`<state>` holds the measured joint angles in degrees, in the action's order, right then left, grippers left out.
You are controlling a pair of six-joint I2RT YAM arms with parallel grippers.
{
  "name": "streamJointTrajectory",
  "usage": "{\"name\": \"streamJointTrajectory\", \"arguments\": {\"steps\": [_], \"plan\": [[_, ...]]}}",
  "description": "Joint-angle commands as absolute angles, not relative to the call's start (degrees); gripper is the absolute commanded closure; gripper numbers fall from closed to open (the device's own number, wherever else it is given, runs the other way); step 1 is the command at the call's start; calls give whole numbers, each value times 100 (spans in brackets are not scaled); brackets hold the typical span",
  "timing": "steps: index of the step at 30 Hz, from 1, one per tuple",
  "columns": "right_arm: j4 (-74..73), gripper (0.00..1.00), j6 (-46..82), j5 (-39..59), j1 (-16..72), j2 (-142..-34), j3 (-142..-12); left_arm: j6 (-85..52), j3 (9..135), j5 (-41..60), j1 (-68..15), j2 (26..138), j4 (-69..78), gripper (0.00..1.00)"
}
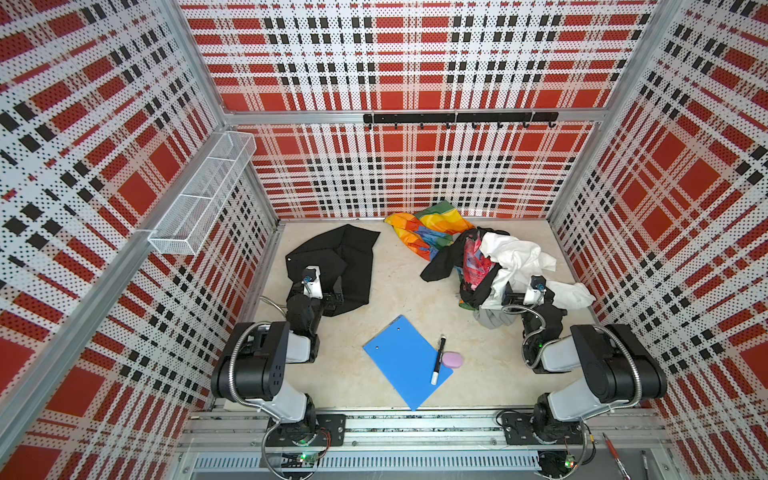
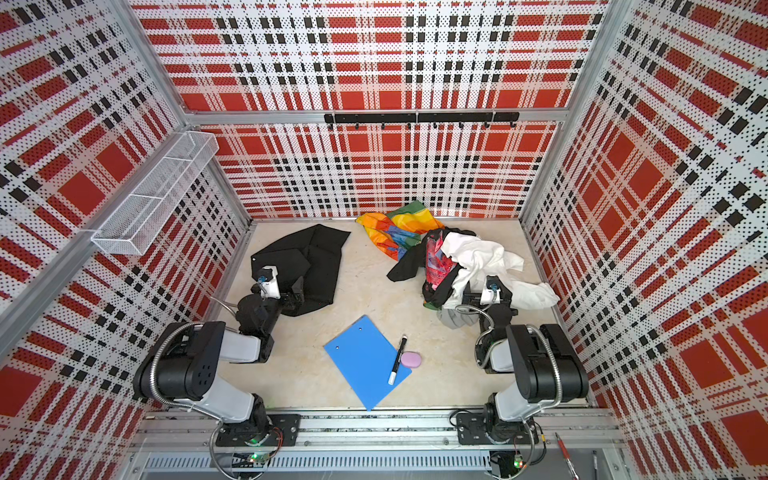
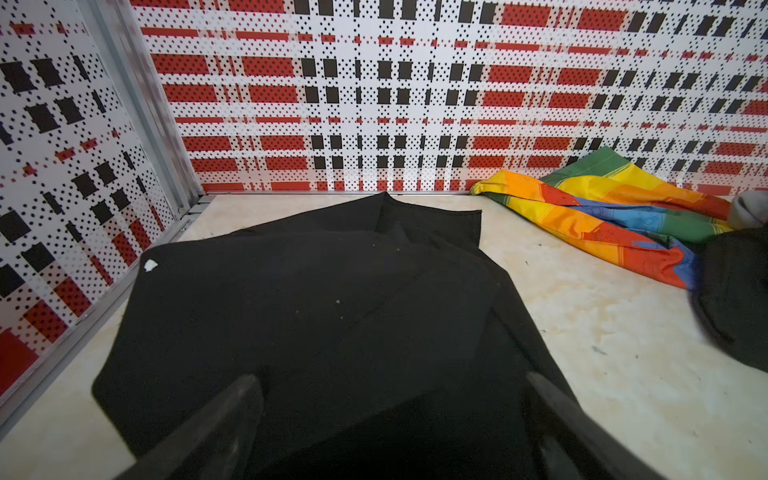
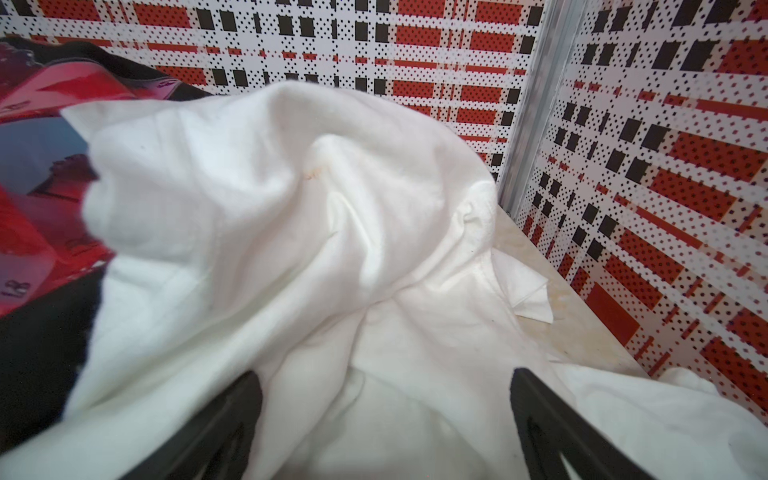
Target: Pick out a specific cloth from the pile
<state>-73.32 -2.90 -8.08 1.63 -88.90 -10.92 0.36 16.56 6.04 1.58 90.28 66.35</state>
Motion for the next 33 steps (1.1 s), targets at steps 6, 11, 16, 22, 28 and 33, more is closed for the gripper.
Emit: {"name": "streamJointTrajectory", "arguments": {"steps": [6, 11, 16, 22, 28, 33], "plan": [[-6985, 0, -70, -1353, 160, -8912, -1506, 25, 1705, 677, 196, 9022, 6670, 1], [-6989, 0, -79, -1353, 158, -8919, -1503, 25, 1704, 677, 204, 9018, 6664, 1], [-6993, 0, -79, -1352, 159, -8920, -1510, 26, 1705, 677, 201, 9015, 6670, 1], [-6994, 0, -79, -1351, 158, -8921, -1509, 21, 1701, 676, 197, 9016, 6670, 1], [-6987, 0, -79, -1352, 158, -8930, -1512, 26, 1705, 677, 199, 9015, 6664, 1], [-6969, 0, -70, -1349, 163, -8921, -1516, 18, 1705, 677, 202, 9017, 6671, 1]]}}
